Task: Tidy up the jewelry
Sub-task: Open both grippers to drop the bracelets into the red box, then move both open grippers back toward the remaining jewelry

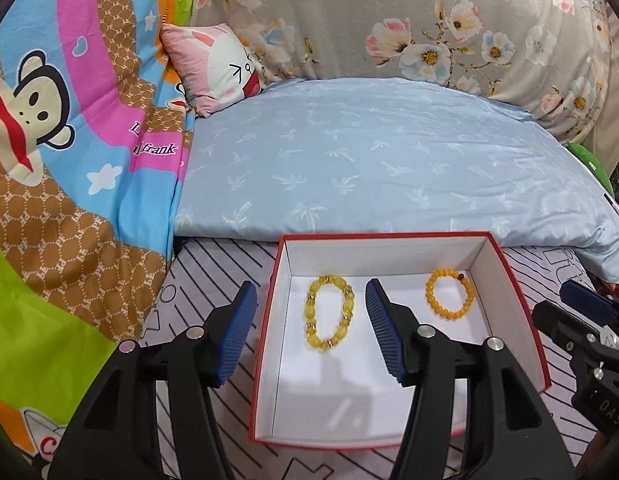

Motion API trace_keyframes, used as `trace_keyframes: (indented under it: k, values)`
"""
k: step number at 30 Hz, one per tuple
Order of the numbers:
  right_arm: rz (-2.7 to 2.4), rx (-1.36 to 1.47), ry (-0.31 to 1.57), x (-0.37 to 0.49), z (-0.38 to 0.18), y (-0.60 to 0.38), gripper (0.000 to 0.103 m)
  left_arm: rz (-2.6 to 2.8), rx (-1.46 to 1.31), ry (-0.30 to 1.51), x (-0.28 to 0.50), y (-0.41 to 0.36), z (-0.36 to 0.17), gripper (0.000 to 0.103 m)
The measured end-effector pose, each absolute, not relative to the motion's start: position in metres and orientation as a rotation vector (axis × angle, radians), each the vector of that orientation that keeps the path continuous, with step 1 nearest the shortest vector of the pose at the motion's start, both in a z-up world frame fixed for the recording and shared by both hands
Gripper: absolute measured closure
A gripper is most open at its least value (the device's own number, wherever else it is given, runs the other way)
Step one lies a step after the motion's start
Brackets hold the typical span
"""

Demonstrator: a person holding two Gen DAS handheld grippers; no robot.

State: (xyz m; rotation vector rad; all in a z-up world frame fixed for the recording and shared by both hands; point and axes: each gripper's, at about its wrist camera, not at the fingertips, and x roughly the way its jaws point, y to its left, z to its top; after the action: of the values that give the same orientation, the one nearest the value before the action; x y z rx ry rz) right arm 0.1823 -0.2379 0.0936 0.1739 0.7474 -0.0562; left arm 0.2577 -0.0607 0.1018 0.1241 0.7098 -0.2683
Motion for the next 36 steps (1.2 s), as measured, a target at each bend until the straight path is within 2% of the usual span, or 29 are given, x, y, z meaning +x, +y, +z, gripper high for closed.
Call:
trace_keyframes:
  k: [6,10,19,36]
  values:
    - [-0.046,0.160,0.738,0.149,0.099,-0.221,0.056,-0.256,0.125,0.718,0.226,-0.053,0.105,0.048]
    - [-0.038,0.160,0.736,0.127,0.097,-0.212,0.055,-0.253,0.127,0.727,0.204,-0.048,0.105,0.043]
    - [-0.046,0.167,0.758,0.080,0.084,-0.200,0.054,-0.222,0.117,0.742,0.156,-0.029,0.099,0.042]
    - [-0.073,0.228,0.885,-0.004,0.022,-0.195,0.054,-0.179,0.040,0.908,0.081,0.033,0.026,0.040]
